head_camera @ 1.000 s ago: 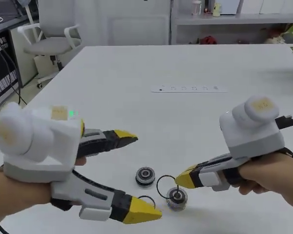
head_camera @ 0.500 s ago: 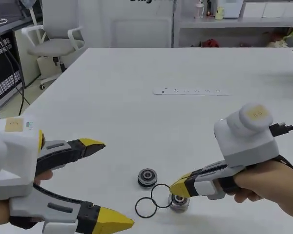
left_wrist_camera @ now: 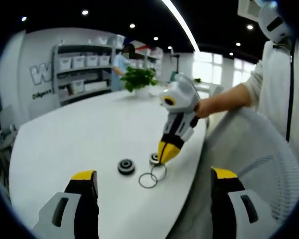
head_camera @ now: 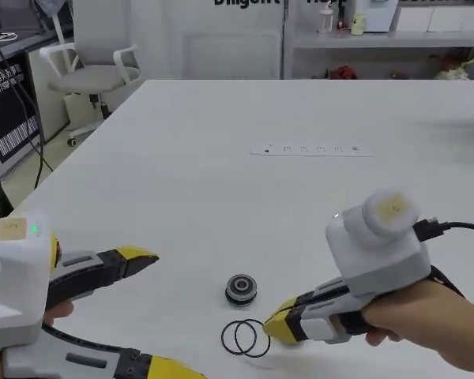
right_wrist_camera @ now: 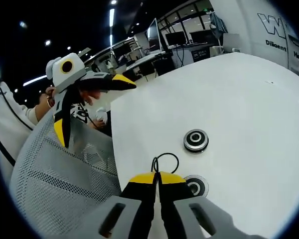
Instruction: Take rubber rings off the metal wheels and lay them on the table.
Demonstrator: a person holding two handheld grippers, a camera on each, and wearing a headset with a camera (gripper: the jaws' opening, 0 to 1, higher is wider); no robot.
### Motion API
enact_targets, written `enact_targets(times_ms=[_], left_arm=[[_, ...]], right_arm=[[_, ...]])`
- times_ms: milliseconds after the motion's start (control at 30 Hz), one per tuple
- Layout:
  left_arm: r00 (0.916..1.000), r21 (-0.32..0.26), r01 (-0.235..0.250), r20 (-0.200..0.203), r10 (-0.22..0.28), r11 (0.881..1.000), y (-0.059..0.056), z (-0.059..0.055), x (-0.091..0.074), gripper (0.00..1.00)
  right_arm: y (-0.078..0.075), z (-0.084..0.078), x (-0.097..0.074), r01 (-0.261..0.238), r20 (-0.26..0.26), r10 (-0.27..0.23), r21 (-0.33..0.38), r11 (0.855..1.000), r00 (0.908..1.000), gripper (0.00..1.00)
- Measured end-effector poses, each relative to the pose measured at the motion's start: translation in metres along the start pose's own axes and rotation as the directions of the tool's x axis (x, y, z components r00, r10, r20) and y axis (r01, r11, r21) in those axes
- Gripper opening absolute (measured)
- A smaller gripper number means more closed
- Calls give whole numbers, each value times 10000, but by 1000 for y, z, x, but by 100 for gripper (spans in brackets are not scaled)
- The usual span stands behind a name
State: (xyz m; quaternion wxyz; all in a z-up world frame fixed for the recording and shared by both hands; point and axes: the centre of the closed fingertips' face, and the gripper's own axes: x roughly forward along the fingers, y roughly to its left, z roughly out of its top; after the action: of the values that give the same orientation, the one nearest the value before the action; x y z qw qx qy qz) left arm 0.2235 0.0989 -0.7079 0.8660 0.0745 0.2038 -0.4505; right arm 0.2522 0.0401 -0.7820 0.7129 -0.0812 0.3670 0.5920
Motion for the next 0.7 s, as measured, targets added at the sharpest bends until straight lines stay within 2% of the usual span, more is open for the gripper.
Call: enact_targets(times_ms=[167,333,700], left_arm=[[9999,-53,73,-107,-73,10000,-3,-3,2,95],[9997,-95,223,-17,-223,9997,-7,-2,4,94],[9994,-191,319,-159,-322,9993,-9,-9,5,93]], right_arm=[[-3,-4,3,150,-119,-153,-245,9996,9998,0],[-7,-11,5,317,-412,-339,-516,9982,9986,0],[-17,-12,3,769,-488,-822,-1029,9917,9954,6]])
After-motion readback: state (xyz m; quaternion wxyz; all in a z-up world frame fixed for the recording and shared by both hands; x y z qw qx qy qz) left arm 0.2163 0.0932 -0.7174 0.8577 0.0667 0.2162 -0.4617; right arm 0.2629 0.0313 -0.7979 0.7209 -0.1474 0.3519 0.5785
